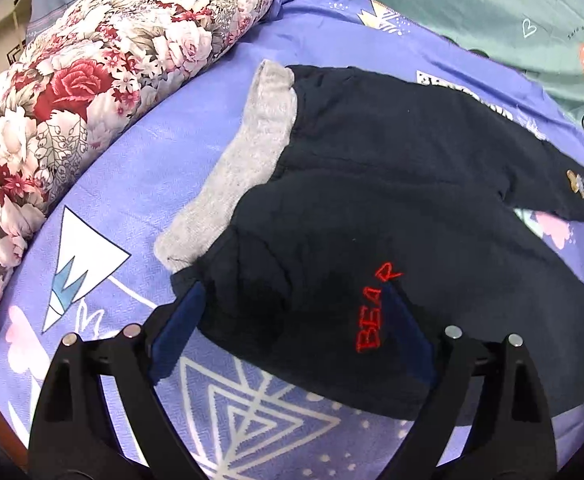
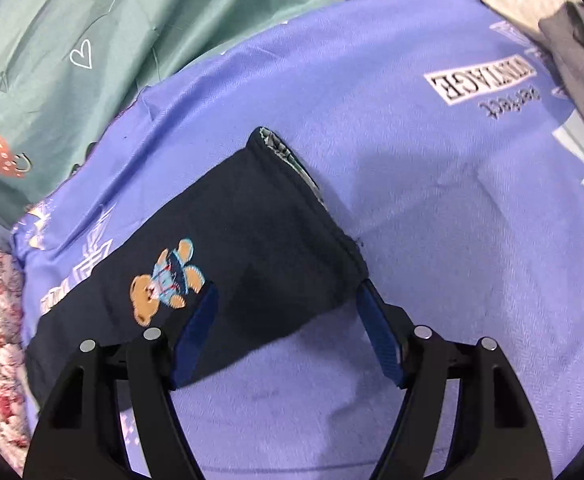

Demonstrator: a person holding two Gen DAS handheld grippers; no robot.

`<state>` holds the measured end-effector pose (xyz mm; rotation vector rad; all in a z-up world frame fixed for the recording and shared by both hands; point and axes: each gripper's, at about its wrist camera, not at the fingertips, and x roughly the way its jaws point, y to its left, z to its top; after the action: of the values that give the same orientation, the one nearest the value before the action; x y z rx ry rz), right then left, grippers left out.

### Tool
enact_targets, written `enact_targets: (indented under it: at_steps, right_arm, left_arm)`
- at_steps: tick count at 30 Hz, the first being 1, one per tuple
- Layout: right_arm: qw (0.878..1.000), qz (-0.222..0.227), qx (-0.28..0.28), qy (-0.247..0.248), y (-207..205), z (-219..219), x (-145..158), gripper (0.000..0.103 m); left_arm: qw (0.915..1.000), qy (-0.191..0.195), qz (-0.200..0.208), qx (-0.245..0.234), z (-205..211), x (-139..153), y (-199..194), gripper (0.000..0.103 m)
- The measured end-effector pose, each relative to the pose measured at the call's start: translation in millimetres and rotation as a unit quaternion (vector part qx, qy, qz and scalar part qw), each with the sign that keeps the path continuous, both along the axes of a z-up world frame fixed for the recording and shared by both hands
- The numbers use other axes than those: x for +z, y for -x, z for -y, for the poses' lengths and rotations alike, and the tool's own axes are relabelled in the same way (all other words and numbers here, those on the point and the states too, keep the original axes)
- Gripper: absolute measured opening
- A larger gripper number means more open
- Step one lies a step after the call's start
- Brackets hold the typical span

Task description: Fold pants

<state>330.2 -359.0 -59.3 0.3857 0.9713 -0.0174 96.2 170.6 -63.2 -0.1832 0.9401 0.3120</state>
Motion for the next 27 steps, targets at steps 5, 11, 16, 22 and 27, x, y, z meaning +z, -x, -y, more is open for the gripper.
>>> enact_targets:
  at_steps: [5, 11, 16, 22, 27]
  right_arm:
    - [1.0, 0.006, 0.017, -0.001, -8, -7, 2, 0.014]
    - [0.995, 0.088, 0.022, 0.042, 20, 0, 51, 0.013]
    - [0.997, 0.045, 0.03, 0.058, 16, 11, 29, 0.018]
    - [0.993, 0.007, -0.017, 0.114, 15, 24, 11, 0.051]
    - [0.99, 0.096, -0.008, 0.104, 20, 8, 47, 0.054]
  left_arm:
    - [0.9999, 0.007, -0.014, 0.007, -1, -4, -9, 0.091]
    - [0.9994, 0.016, -0.026, 0.014, -6, -14, -14, 0.091]
    - [0.9994, 0.003, -0.034, 0.005, 0, -14, -19, 0.091]
    - [0.9992, -0.022, 0.004, -0.034, 2, 25, -15, 0.092]
    - [0.9988, -0.037, 0.032, -0.007, -24, 53, -38, 0.095]
